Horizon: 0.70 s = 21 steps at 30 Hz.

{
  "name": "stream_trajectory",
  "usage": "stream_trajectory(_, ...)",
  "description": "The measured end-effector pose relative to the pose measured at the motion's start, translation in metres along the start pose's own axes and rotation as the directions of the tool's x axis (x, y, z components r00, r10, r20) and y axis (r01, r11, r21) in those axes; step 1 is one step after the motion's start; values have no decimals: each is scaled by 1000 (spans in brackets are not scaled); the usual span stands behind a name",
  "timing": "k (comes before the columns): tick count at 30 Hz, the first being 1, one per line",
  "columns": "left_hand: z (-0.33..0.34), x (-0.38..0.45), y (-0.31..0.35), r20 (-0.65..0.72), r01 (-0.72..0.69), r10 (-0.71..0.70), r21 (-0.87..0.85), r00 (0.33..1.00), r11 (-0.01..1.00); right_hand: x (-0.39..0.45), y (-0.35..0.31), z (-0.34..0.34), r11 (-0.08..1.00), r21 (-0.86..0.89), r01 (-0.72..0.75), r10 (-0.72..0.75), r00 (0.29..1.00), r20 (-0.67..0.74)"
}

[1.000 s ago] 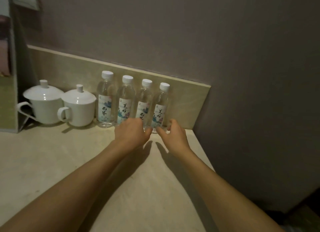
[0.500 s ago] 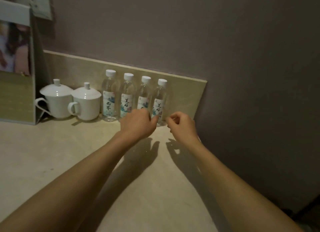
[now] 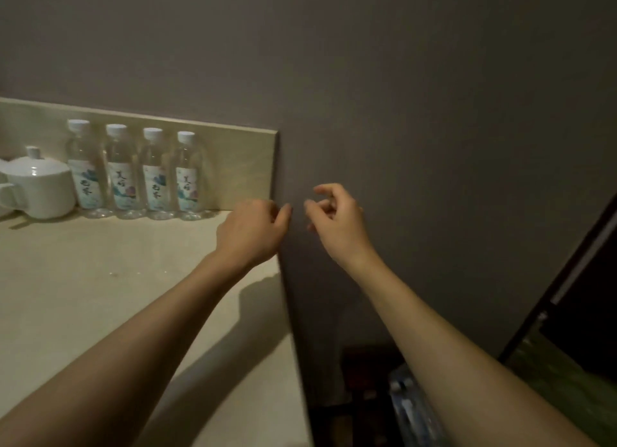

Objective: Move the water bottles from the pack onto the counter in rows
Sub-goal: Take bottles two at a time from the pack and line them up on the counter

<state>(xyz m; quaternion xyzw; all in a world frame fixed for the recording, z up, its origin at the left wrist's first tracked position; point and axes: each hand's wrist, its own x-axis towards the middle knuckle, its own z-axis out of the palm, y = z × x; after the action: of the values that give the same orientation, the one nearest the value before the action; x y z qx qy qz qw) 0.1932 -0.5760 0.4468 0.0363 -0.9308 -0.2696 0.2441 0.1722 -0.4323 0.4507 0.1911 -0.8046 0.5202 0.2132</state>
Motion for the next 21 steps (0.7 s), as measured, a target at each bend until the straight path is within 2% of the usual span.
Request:
stream_trajectory(4, 36, -24, 60, -10, -51, 51, -2, 999, 999, -23, 25, -59, 999, 37, -4, 6, 999, -49)
stream_trajectory(10, 96, -55, 152, 74, -129, 132, -42, 988, 991, -56, 78, -156, 994, 20, -109, 111, 987, -116)
stream_trajectory(15, 151, -74, 206, 248, -155, 158, -31, 956, 987, -72, 124, -219, 981, 32, -194, 196, 962, -188)
stream_trajectory(21, 223, -82, 251, 472, -234, 204, 4, 858, 972, -84, 194, -258, 939, 50, -340, 343, 917, -205)
